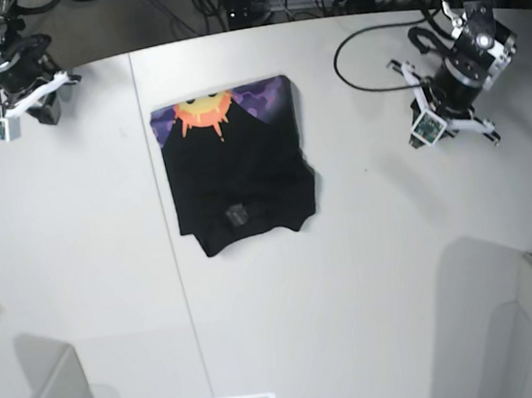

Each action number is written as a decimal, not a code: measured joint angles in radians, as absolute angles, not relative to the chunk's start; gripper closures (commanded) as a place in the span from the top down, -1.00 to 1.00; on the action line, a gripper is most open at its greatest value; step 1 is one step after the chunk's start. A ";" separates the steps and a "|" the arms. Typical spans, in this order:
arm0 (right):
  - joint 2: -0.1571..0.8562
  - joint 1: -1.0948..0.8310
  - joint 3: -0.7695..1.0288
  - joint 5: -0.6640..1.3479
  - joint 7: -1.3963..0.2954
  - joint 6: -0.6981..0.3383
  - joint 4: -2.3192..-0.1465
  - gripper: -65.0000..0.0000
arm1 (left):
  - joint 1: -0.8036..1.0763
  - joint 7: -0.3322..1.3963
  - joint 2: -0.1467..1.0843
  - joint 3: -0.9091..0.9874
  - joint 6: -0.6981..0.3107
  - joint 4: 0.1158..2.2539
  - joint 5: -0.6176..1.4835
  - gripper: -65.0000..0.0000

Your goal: Fold the T-shirt properly

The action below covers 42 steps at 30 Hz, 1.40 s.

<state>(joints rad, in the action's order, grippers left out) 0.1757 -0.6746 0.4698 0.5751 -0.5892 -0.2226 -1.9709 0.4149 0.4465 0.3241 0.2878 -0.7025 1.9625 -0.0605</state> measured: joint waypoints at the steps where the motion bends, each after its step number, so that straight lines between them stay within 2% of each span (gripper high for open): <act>1: 0.177 -0.685 0.478 0.581 -0.589 -0.233 -1.971 -1.00 | 0.471 0.368 0.321 0.312 -0.703 1.956 -0.057 -1.00; 3: 0.179 -0.711 0.504 0.583 -0.588 -0.247 -1.971 -1.00 | 0.582 0.220 0.317 0.364 -0.705 1.934 -0.060 -1.00; 6: 0.184 -0.753 0.560 0.575 -0.591 -0.264 -1.971 -1.00 | 0.700 0.110 0.316 0.436 -0.704 1.915 -0.066 -1.00; 13: 0.237 -0.889 0.570 0.579 -0.659 -0.281 -1.990 -1.00 | 0.889 0.100 0.276 0.566 -0.704 1.916 -0.065 -1.00; 21: 0.235 -1.011 0.566 0.587 -0.852 -0.282 -1.990 -1.00 | 1.068 0.094 0.190 0.560 -0.697 1.867 -0.068 -1.00; 23: 0.241 -1.019 0.517 0.569 -0.933 -0.277 -1.983 -1.00 | 1.069 0.091 0.191 0.537 -0.697 1.803 -0.068 -1.00; 27: 0.277 -1.034 0.366 0.591 -0.950 -0.286 -1.917 -1.00 | 1.058 0.097 0.198 0.453 -0.688 1.632 -0.075 -1.00; 30: 0.318 -1.016 0.220 0.585 -0.913 -0.286 -1.790 -1.00 | 1.005 0.087 0.187 0.406 -0.693 1.483 -0.094 -1.00; 35: 0.371 -0.865 -0.035 0.594 -0.785 -0.285 -1.454 -1.00 | 0.855 0.086 0.189 0.393 -0.689 1.214 -0.223 -1.00; 40: 0.411 -0.618 -0.279 0.582 -0.529 -0.281 -0.993 -1.00 | 0.659 0.065 0.187 0.392 -0.688 0.886 -0.252 -1.00; 42: 0.414 -0.532 -0.353 0.585 -0.453 -0.274 -0.838 -1.00 | 0.580 -0.008 0.188 0.391 -0.691 0.741 -0.251 -1.00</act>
